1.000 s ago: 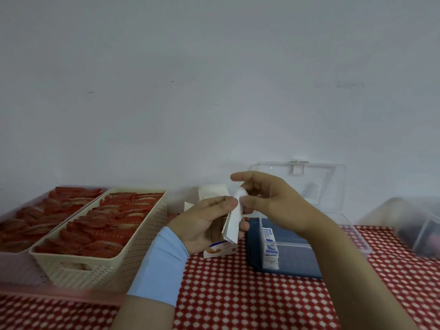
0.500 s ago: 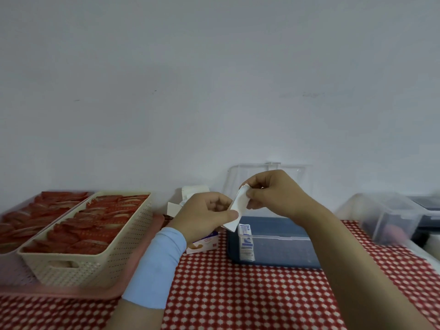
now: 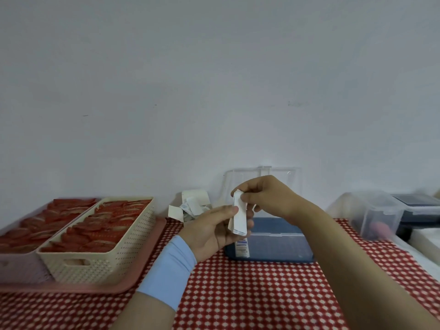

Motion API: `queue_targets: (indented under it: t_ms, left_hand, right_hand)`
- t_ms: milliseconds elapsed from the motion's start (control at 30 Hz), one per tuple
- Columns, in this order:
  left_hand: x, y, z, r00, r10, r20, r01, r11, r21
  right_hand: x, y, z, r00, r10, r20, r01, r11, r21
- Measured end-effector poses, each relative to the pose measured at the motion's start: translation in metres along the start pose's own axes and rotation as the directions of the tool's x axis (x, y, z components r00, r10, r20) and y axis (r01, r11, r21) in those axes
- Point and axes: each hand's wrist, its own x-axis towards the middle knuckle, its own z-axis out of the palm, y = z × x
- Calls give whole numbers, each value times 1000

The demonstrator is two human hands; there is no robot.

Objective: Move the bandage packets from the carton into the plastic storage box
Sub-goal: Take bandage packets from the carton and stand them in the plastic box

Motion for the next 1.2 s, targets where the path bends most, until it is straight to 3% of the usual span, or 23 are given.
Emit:
queue_targets:
  t_ms: [167,267,367,533,700,800,900,967,1200]
  left_hand:
    - [-3,-7,8,999,24,-46,-31,989,-144]
    - [-5,-6,9,997,37,-66,-49,979,-196]
    - [-8,-3,11,996,58,-69,-68,985,-159]
    - [-13,-2,14,996,61,-59,-66,993,-94]
    - [-15,-2,14,996,64,-64,-69,994,-88]
    - [-15,-1,12,996,66,-56,-70,994,-83]
    - [-18,1,10,998,58,-36,-61,995,-80]
    - [-18,3,10,999,47,-14,-47,998,-43]
    - [-18,6,8,999,34,-34,-30,995,93]
  right_hand:
    - [-7,3,2,998,-57,-5,56,995,-84]
    - [-19,0,0,988,-113,107,124,987,-106]
    - [-29,-5,0,977,-104,186,147,962,-230]
    - [-30,-9,5,977,-195,87,213,927,-310]
    - [-32,-12,5,977,-181,110,207,923,-325]
    - [-33,-12,2,990,-111,84,121,985,-121]
    - [-30,-10,-3,992,114,48,-121,974,192]
    - [-28,-8,-7,977,182,110,-203,953,226]
    - [-17,-4,-13,950,224,219,-276,929,246]
